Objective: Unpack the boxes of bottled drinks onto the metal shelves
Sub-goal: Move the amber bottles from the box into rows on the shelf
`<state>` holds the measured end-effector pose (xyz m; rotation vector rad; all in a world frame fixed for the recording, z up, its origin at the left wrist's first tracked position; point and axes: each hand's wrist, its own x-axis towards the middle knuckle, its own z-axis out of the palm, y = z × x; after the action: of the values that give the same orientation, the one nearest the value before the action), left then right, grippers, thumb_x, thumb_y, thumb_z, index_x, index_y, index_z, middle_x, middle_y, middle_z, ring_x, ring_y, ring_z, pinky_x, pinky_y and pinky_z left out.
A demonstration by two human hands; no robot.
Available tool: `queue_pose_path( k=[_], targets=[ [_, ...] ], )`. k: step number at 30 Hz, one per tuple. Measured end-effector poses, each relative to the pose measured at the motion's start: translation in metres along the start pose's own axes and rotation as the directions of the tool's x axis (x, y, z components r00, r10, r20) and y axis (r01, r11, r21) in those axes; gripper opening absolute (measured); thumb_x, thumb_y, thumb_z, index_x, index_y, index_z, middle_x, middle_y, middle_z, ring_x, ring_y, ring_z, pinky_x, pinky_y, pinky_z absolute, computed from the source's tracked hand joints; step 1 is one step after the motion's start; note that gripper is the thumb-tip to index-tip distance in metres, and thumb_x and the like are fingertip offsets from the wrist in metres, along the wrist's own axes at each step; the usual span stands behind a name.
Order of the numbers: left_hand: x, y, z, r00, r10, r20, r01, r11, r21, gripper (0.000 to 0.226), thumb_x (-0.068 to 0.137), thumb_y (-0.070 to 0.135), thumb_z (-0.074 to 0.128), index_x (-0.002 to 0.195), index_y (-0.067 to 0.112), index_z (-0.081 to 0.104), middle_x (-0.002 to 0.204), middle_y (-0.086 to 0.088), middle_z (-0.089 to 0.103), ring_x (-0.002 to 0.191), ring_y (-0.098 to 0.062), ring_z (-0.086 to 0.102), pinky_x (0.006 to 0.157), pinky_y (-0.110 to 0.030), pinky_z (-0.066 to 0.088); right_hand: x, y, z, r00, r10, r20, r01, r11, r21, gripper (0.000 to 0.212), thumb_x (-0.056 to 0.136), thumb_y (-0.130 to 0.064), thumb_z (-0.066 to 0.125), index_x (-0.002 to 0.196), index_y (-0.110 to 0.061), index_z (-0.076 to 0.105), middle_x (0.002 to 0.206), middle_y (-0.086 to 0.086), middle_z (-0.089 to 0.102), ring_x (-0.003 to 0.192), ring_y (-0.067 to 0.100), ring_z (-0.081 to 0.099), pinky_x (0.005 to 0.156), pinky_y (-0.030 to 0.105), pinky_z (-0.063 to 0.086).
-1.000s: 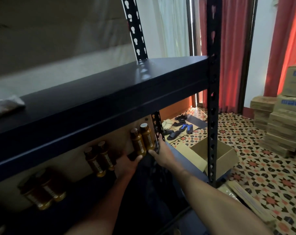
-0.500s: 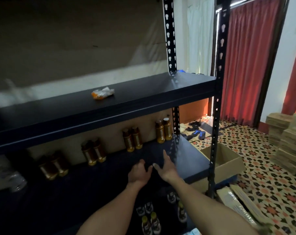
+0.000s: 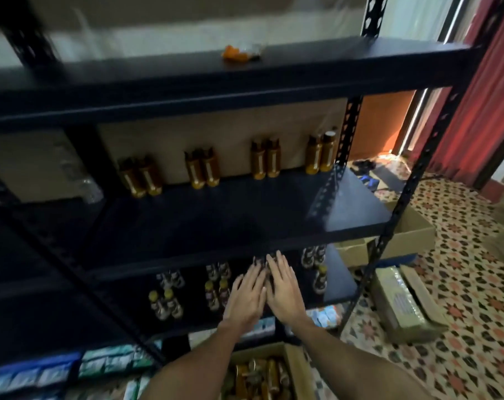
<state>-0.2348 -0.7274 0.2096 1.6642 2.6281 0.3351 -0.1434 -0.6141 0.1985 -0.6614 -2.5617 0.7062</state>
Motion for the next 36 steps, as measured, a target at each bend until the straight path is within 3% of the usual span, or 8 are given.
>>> queue_pose_path(
  k=[3, 6, 8, 12, 16, 21, 28, 36],
  targets=[
    [-0.038, -0.003, 0.033, 0.992, -0.073, 0.099, 0.077, 0.997, -0.033, 0.070, 0.106, 0.036, -0.001, 0.139, 0.017, 0.057, 0.149, 0.000, 0.049, 0.139, -0.015, 0.044, 0.105, -0.036, 0.047, -0.036, 0.008, 0.030, 0.997, 0.016, 0.074, -0.016, 1.000, -0.002, 0.064, 0.105, -0.024, 0.043, 0.157, -0.030, 0.006, 0.163, -0.010, -0.006, 0.152, 0.008, -0.008, 0.127, 0.035, 0.007],
    [-0.065, 0.006, 0.049, 0.964, -0.142, 0.225, 0.164, 0.983, -0.085, 0.077, 0.096, 0.047, -0.015, 0.157, 0.021, 0.025, 0.164, 0.007, 0.015, 0.152, -0.010, 0.009, 0.123, -0.036, 0.017, -0.066, 0.017, 0.050, 0.989, 0.057, 0.134, -0.064, 0.997, 0.048, 0.062, 0.105, -0.028, 0.041, 0.159, -0.029, 0.011, 0.165, -0.009, 0.002, 0.153, 0.008, -0.002, 0.126, 0.035, 0.011],
    [-0.078, 0.013, 0.058, 0.935, -0.183, 0.305, 0.242, 0.956, -0.168, 0.063, 0.103, 0.047, -0.001, 0.159, 0.023, 0.012, 0.164, 0.012, 0.004, 0.152, -0.007, -0.004, 0.123, -0.034, 0.000, -0.086, 0.022, 0.060, 0.978, 0.103, 0.182, -0.113, 0.992, 0.048, 0.059, 0.105, -0.028, 0.041, 0.160, -0.026, 0.019, 0.167, -0.004, 0.010, 0.155, 0.014, 0.006, 0.125, 0.037, 0.016],
    [-0.102, 0.015, 0.095, 0.902, -0.209, 0.378, 0.295, 0.937, -0.185, 0.053, 0.108, 0.040, 0.014, 0.158, 0.023, 0.019, 0.166, 0.007, 0.006, 0.152, -0.009, -0.003, 0.123, -0.035, 0.003, -0.129, 0.035, 0.080, 0.966, 0.162, 0.200, -0.170, 0.985, 0.024, 0.054, 0.099, -0.029, 0.044, 0.151, -0.014, 0.044, 0.155, 0.009, 0.043, 0.142, 0.025, 0.035, 0.117, 0.041, 0.035],
    [-0.121, 0.016, 0.132, 0.888, -0.172, 0.427, 0.287, 0.932, -0.222, 0.055, 0.106, 0.039, 0.016, 0.155, 0.019, 0.031, 0.163, 0.003, 0.023, 0.152, -0.011, 0.008, 0.121, -0.028, 0.006, -0.155, 0.054, 0.098, 0.922, 0.261, 0.286, -0.284, 0.958, 0.043, 0.049, 0.093, -0.027, 0.044, 0.134, -0.005, 0.061, 0.129, 0.016, 0.064, 0.119, 0.028, 0.055, 0.103, 0.036, 0.041],
    [-0.126, 0.007, 0.169, 0.854, -0.149, 0.498, 0.316, 0.909, -0.271, 0.048, 0.108, 0.032, 0.027, 0.152, 0.015, 0.036, 0.160, -0.004, 0.032, 0.150, -0.017, 0.021, 0.118, -0.032, 0.027, -0.181, 0.088, 0.118, 0.859, 0.271, 0.433, -0.274, 0.960, -0.058, 0.053, 0.096, -0.037, 0.035, 0.134, -0.011, 0.062, 0.136, 0.009, 0.061, 0.120, 0.029, 0.059, 0.100, 0.038, 0.049],
    [-0.125, -0.031, 0.251, 0.782, -0.101, 0.615, 0.301, 0.926, -0.230, 0.048, 0.108, 0.033, 0.029, 0.152, 0.014, 0.033, 0.159, -0.009, 0.033, 0.151, -0.021, 0.020, 0.117, -0.035, 0.026, -0.198, 0.134, 0.187, 0.774, 0.280, 0.568, -0.255, 0.959, -0.126, 0.054, 0.102, -0.027, 0.049, 0.153, -0.011, 0.040, 0.156, 0.007, 0.044, 0.138, 0.028, 0.044, 0.112, 0.043, 0.041],
    [-0.129, -0.072, 0.393, 0.710, -0.035, 0.704, 0.208, 0.965, -0.161, 0.045, 0.107, 0.030, 0.032, 0.149, 0.014, 0.037, 0.155, -0.008, 0.039, 0.149, -0.023, 0.024, 0.116, -0.041, 0.029, -0.236, 0.210, 0.294, 0.728, 0.287, 0.623, -0.319, 0.946, -0.063, 0.050, 0.102, -0.024, 0.049, 0.149, -0.009, 0.046, 0.153, 0.010, 0.047, 0.131, 0.032, 0.050, 0.111, 0.040, 0.041]
  ],
)
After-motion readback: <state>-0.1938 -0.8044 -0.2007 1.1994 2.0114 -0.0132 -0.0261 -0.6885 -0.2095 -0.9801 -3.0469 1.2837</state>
